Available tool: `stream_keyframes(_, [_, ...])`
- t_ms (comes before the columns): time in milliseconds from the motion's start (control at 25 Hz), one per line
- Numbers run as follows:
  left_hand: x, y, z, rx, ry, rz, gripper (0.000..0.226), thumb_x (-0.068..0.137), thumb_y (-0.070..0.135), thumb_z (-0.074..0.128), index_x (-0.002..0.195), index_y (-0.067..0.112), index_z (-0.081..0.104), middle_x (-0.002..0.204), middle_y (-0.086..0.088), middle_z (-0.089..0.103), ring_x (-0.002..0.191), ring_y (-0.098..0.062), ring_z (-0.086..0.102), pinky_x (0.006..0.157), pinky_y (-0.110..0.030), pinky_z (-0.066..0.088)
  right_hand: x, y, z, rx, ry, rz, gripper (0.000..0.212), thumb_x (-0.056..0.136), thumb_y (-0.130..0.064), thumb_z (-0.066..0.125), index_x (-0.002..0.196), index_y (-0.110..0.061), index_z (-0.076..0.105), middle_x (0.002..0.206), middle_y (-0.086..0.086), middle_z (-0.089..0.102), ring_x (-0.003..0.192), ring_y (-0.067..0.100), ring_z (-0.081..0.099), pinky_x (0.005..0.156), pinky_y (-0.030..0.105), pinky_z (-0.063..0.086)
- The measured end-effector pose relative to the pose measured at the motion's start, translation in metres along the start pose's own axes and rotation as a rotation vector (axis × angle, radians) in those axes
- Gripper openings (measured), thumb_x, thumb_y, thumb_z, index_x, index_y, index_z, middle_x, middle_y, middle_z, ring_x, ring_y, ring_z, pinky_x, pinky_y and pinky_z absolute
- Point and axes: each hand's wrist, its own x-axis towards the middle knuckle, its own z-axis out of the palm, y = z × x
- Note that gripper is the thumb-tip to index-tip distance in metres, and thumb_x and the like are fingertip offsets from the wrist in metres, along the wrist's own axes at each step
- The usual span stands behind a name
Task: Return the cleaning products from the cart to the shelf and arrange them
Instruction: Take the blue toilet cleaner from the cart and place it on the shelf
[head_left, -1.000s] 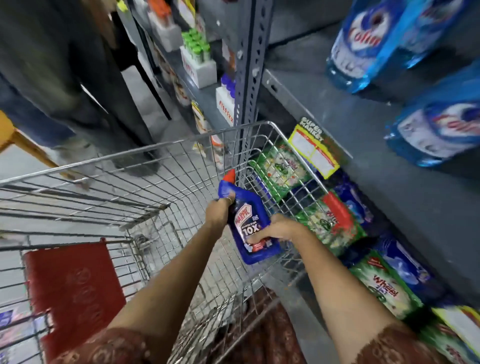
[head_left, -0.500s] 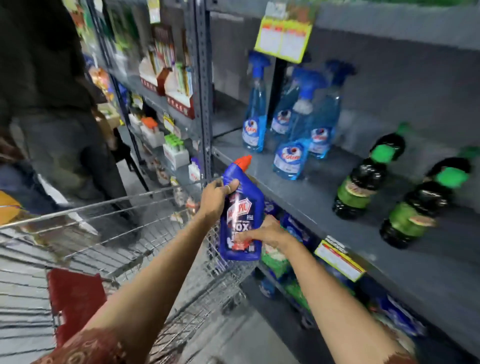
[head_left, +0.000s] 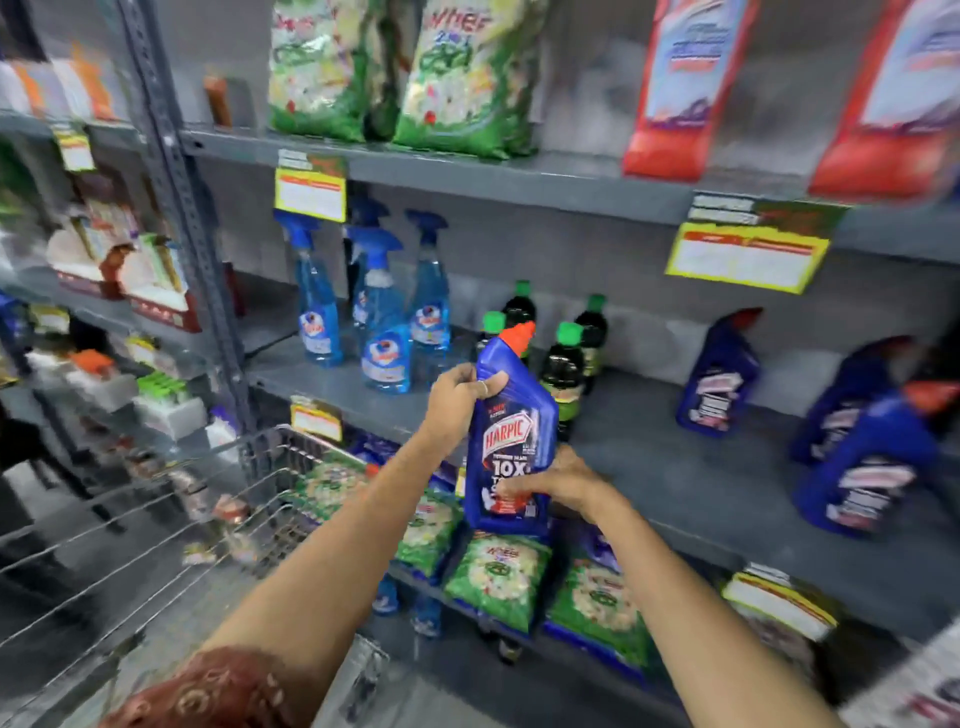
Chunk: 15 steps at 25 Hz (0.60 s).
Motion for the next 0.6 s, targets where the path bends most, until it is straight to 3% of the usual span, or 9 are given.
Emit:
stream_keyframes(160, [-0.001,-0.01,0.068,0.026,-0.176,-0.008,0.039,0.049,0.032,0.075,0.063,0.013,0.044,0.071,-0.008,0.049,0.068,-0.02,0.045,0.065,-0.034,0.037,-0.029,0.019,-0.052,-0.023,0.185,0.052,0.035,0.058,0.001,0.083,0.08,-0.02,0.065,0.082,-0.001,0.07,0.082,0.018,0.066,0.086,0.035,0.053])
stream_keyframes(320, [0.003,-0.024,0.13,0.134,-0.318,0.062,0.03,0.079,0.009,0.068,0.062,0.015,0.045,0.063,-0.004,0.054,0.059,-0.017,0.048,0.06,-0.029,0.04,-0.05,0.035,-0.094,-0.022,0.353,0.073,0.038,0.057,0.001,0.084,0.081,-0.021,0.065,0.082,-0.003,0.069,0.079,0.013,0.066,0.073,0.021,0.056])
stream_keyframes(360, [0.006,-0.026,0.144,0.178,-0.356,0.083,0.031,0.081,0.008,0.066,0.061,0.016,0.043,0.063,-0.001,0.054,0.058,-0.014,0.049,0.059,-0.026,0.041,-0.051,0.039,-0.105,-0.031,0.407,0.086,0.039,0.055,0.0,0.085,0.083,-0.019,0.065,0.081,-0.004,0.069,0.077,0.011,0.066,0.073,0.022,0.056])
stream_keyframes(480, [0.014,-0.034,0.18,0.29,-0.399,0.155,0.035,0.081,0.014,0.067,0.061,0.02,0.039,0.058,0.004,0.049,0.05,-0.004,0.046,0.052,-0.019,0.037,-0.047,0.052,-0.132,-0.053,0.602,0.126,0.057,0.049,-0.004,0.088,0.1,-0.009,0.063,0.093,0.004,0.069,0.089,0.02,0.065,0.089,0.039,0.054])
stream_keyframes(600, [0.025,-0.044,0.205,0.379,-0.418,0.203,0.028,0.082,0.021,0.066,0.068,0.019,0.041,0.061,0.003,0.052,0.055,-0.011,0.05,0.06,-0.026,0.044,-0.034,0.062,-0.149,-0.072,0.756,0.17,0.07,0.05,-0.006,0.088,0.113,-0.004,0.055,0.112,0.013,0.066,0.104,0.026,0.062,0.096,0.043,0.049])
